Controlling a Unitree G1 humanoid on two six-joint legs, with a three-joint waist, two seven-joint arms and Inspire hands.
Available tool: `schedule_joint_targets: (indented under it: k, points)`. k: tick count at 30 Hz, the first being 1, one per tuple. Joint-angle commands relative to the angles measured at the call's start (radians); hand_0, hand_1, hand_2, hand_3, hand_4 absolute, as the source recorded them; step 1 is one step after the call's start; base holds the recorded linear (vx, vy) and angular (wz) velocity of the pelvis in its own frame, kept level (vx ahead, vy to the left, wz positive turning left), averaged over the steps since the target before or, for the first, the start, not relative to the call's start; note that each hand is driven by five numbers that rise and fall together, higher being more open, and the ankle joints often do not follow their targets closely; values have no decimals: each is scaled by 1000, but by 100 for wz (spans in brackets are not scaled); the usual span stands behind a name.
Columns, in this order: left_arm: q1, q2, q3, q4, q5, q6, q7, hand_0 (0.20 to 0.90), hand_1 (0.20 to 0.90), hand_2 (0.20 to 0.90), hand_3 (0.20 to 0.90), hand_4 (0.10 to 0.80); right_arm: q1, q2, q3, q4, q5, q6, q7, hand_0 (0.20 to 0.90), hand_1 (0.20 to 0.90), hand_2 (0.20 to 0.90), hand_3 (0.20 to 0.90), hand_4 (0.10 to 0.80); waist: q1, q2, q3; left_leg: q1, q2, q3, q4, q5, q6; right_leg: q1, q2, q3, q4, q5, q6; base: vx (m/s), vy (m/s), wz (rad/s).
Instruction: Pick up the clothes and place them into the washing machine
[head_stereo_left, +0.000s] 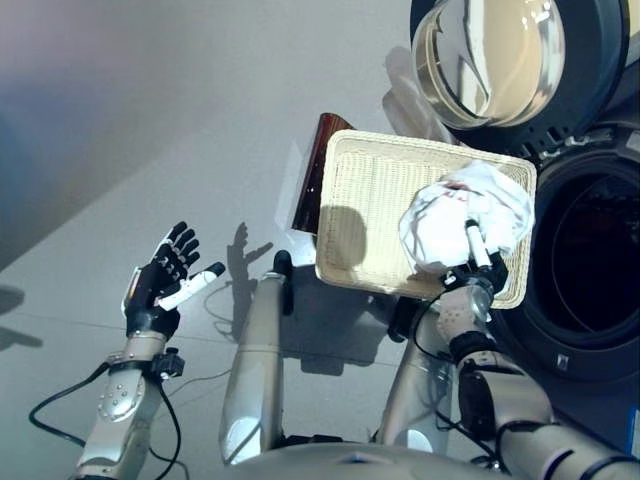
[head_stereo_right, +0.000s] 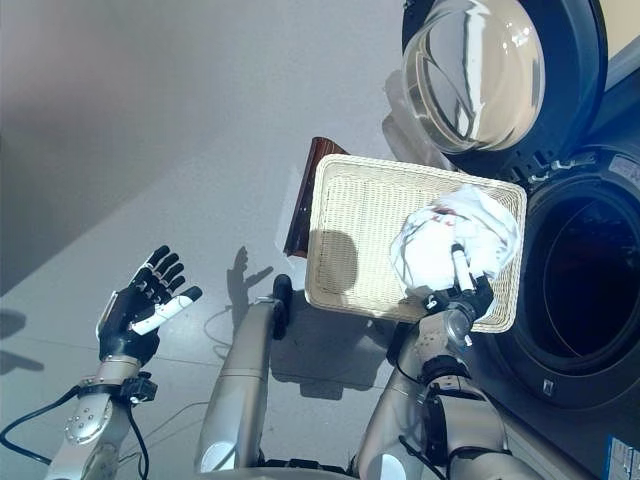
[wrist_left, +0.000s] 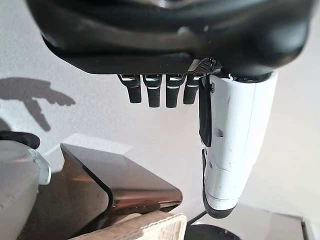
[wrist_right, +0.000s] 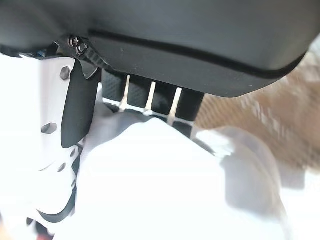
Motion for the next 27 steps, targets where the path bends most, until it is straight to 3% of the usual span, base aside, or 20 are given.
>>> schedule_joint_targets:
  k: [1,9,12,24,27]
  points:
    - [21,5,13,-39,-25,-54,-11,900,900,900,900,800,23,-37,-49,-63,98,-123,63,200,200,200,200,300,10,7,-40,4,38,-21,-43,-52,-52,-8,-2,17,-64,46,-16,0,0,0]
    - [13,-19,9,-38,-48,-52,-20,900,900,900,900,800,38,21,-121,-117,352,-164,205,200,200,200,200,300,7,10,-45,9,39,-17,-45,-55,-52,-10,0,21,-62,45,-17,0,0,0]
    - [16,-28,-4,-40,-72,-65,-30,900,900,900,900,800,49,53,-177,-180,447,-227,256,200,200,200,200,300,6,18,-47,17,36,-13,-44,-59,-52,-7,1,28,-62,40,-15,7,6,-5]
    - [12,-9,-60,-20,-62,-58,-33,900,900,900,900,800,5,-2,-312,-209,481,-361,188,200,200,200,200,300,-13,47,-64,20,42,-7,-34,-68,-54,-11,2,45,-52,29,-13,1,7,-4]
    - [12,1,-72,-16,-63,-54,-42,900,900,900,900,800,-7,-47,-349,-192,484,-382,169,200,200,200,200,300,-19,50,-67,15,38,-7,-44,-40,-53,-17,2,47,-61,54,-17,-59,9,-3]
